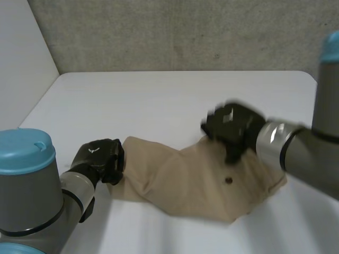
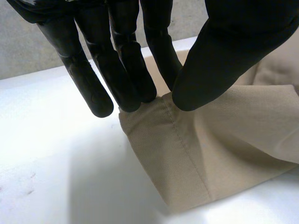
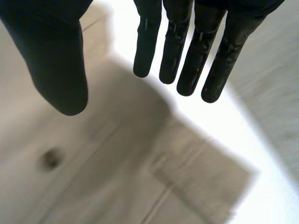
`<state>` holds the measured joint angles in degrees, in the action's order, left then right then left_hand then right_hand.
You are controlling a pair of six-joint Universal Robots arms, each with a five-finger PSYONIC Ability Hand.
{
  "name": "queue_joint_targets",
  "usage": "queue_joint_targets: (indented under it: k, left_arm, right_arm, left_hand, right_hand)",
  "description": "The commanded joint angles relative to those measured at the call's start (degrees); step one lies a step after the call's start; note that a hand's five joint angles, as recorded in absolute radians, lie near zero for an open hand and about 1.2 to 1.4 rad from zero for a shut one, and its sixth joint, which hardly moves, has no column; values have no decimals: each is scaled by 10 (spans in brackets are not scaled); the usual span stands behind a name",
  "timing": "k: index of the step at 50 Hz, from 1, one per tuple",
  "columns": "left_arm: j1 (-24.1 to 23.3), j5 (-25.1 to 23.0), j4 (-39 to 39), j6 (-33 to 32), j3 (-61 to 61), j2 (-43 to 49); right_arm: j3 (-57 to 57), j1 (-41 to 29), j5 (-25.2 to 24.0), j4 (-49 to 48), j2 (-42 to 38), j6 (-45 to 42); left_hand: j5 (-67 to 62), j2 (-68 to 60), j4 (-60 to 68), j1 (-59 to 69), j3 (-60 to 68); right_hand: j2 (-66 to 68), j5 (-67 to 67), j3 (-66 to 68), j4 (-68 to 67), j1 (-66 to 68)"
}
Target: Fold the shorts.
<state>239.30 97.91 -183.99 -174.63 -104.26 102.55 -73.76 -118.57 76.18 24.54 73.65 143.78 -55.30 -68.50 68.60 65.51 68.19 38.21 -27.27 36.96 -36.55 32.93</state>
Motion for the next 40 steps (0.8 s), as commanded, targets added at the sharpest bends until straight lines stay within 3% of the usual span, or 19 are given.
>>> queue_joint_targets:
  k: [1,7,20,24,40]
  left_arm:
    - [0,0,0,0,-3,-4]
    - [-1,0,0,0,-2,-5]
    - [-1,0,0,0,-2,-4]
    - [0,0,0,-1,-1,-4]
    - [20,-22,-27,-14,29,31]
  right_arm:
    - [51,1,54,-99,9,60]
    - [110,2,65,-92,-53,59]
    - [257,32,60,43,-215,57]
    - [258,39,61,49,-235,57]
    - [266,71,43,105,-292,54]
  left_hand:
    - [-147,-115,114,145,118]
    - [-147,-115,114,145,118]
    - [-147,-115,114,145,118]
    - [-147,-115,114,145,118]
    - [-147,-115,114,145,118]
  right_hand:
    - [16,-26,29,-33,69]
    - [22,-31,34,-38,74]
    - [-41,31,-28,24,12]
    - [-118,108,-105,101,-65]
    - [-101,92,-89,85,-49]
